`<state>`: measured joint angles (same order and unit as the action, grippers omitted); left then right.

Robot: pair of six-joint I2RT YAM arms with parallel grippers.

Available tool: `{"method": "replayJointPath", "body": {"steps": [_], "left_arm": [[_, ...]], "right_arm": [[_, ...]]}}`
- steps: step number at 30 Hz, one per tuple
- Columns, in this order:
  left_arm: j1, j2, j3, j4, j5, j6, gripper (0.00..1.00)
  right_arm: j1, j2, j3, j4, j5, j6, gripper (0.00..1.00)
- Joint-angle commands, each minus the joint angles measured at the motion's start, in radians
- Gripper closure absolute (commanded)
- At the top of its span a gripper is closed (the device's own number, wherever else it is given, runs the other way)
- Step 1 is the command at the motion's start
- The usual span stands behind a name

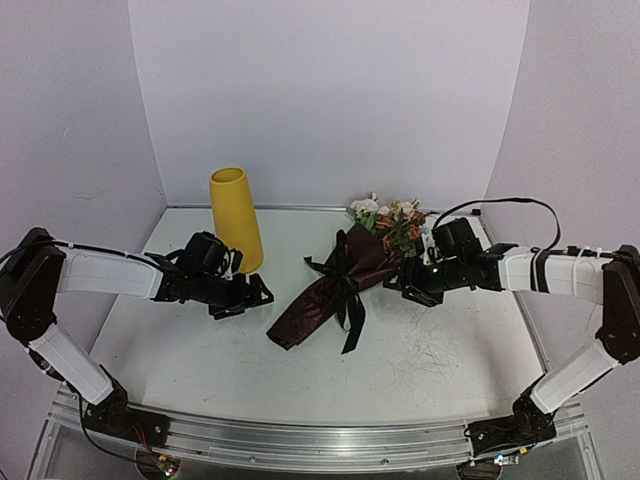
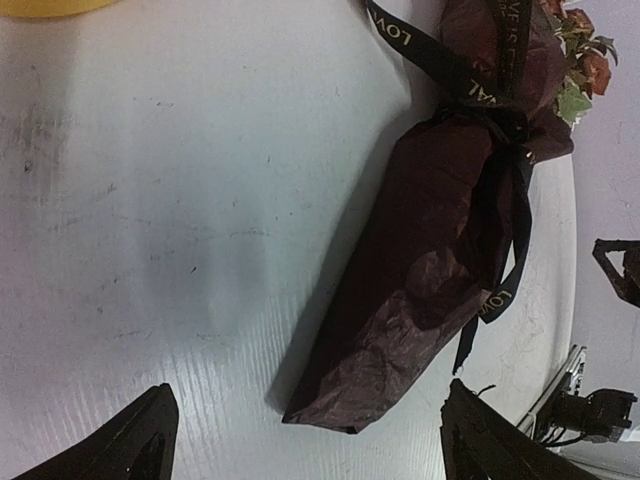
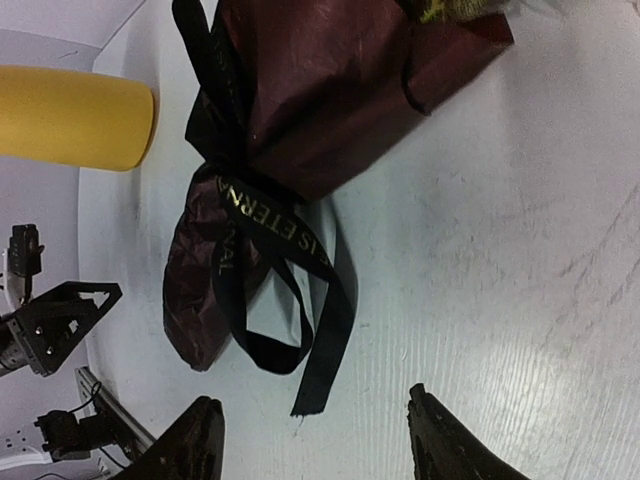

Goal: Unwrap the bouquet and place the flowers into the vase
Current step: Move the fake flower to the center of the board.

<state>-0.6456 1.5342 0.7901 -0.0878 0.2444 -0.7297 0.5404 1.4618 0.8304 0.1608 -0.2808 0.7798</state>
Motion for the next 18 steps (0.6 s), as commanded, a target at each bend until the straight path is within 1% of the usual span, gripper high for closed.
{"method": "replayJointPath", "body": {"steps": [1, 2, 5, 9, 14, 18], "left_arm": [[-0.023, 0.065, 0.091, 0.072, -0.042, 0.073, 0.08], [-0.023, 0.087, 0.105, 0.073, -0.032, 0.096, 0.08], [-0.024, 0.134, 0.151, 0.072, 0.016, 0.167, 0.09], [-0.023, 0.157, 0.182, 0.071, 0.072, 0.222, 0.09], [-0.026, 0.185, 0.197, 0.070, 0.173, 0.153, 0.09], [-0.039, 0.209, 0.167, 0.078, 0.150, 0.115, 0.10]], "right_arm": [[0.019, 0.097, 0.066, 0.008, 0.057, -0.076, 0.43], [0.024, 0.125, 0.072, 0.019, 0.057, -0.087, 0.47], [0.048, 0.184, 0.090, 0.057, 0.062, -0.098, 0.51], [0.092, 0.230, 0.114, 0.096, 0.088, -0.100, 0.51], [0.138, 0.287, 0.161, 0.093, 0.098, -0.094, 0.53], [0.151, 0.331, 0.175, 0.089, 0.132, -0.116, 0.54]]}}
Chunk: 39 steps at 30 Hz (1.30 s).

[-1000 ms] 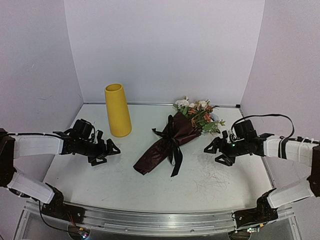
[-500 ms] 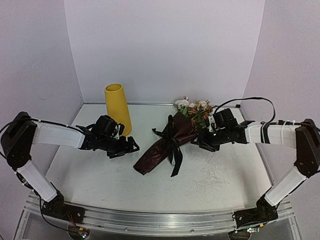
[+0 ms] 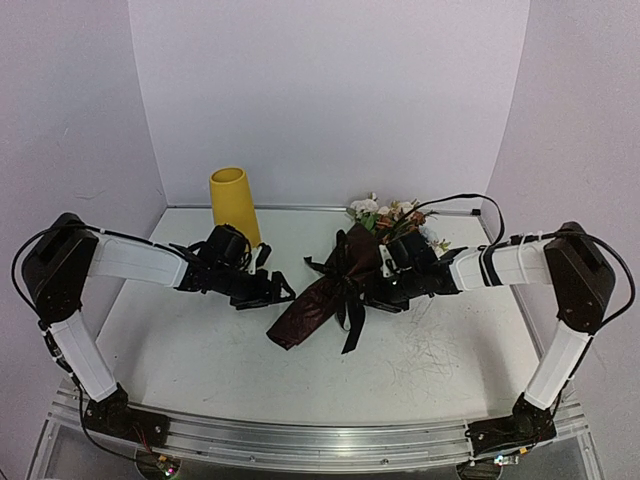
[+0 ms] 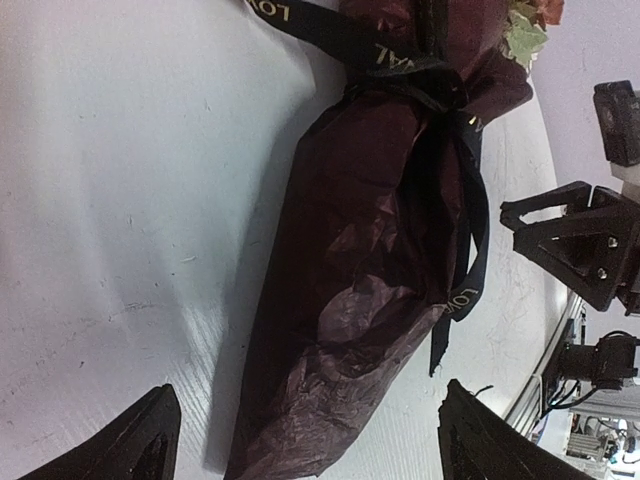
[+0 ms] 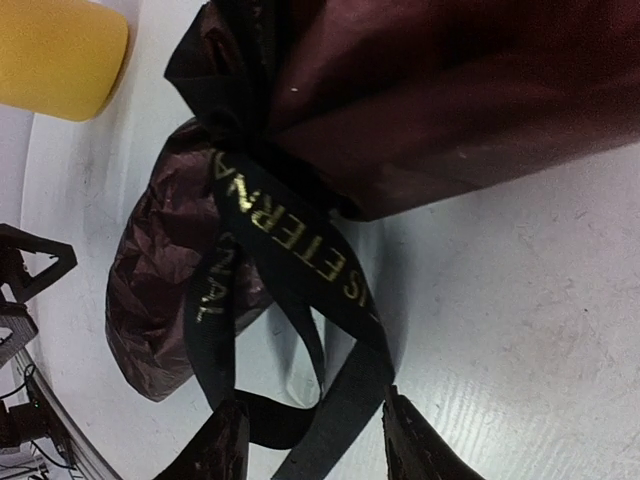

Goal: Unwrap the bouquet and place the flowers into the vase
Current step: Move the fake flower to the center of the board.

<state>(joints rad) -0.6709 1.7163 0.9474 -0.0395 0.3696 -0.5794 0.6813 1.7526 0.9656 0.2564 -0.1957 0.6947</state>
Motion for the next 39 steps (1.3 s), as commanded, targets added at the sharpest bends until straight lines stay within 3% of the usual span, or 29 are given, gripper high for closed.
{"method": "replayJointPath", "body": {"steps": [1, 9, 22, 30, 39], "left_arm": [[-0.017, 0.028, -0.001, 0.034, 0.008, -0.043, 0.10], [-0.065, 0.022, 0.002, 0.035, -0.049, -0.099, 0.14], [-0.082, 0.067, 0.053, 0.017, -0.083, -0.097, 0.16], [-0.082, 0.119, 0.078, 0.009, -0.051, -0.095, 0.18], [-0.157, 0.155, 0.092, 0.014, -0.014, -0.047, 0.17]], "right_arm": [[0.010, 0.053, 0.041, -0.006, 0.047, -0.051, 0.54], [0.011, 0.085, 0.053, -0.129, 0.173, -0.094, 0.61], [0.011, 0.207, 0.172, -0.109, 0.086, -0.121, 0.68], [0.011, 0.207, 0.206, -0.123, 0.082, -0.121, 0.99], [0.011, 0.119, 0.145, -0.175, 0.131, -0.134, 1.00]]}}
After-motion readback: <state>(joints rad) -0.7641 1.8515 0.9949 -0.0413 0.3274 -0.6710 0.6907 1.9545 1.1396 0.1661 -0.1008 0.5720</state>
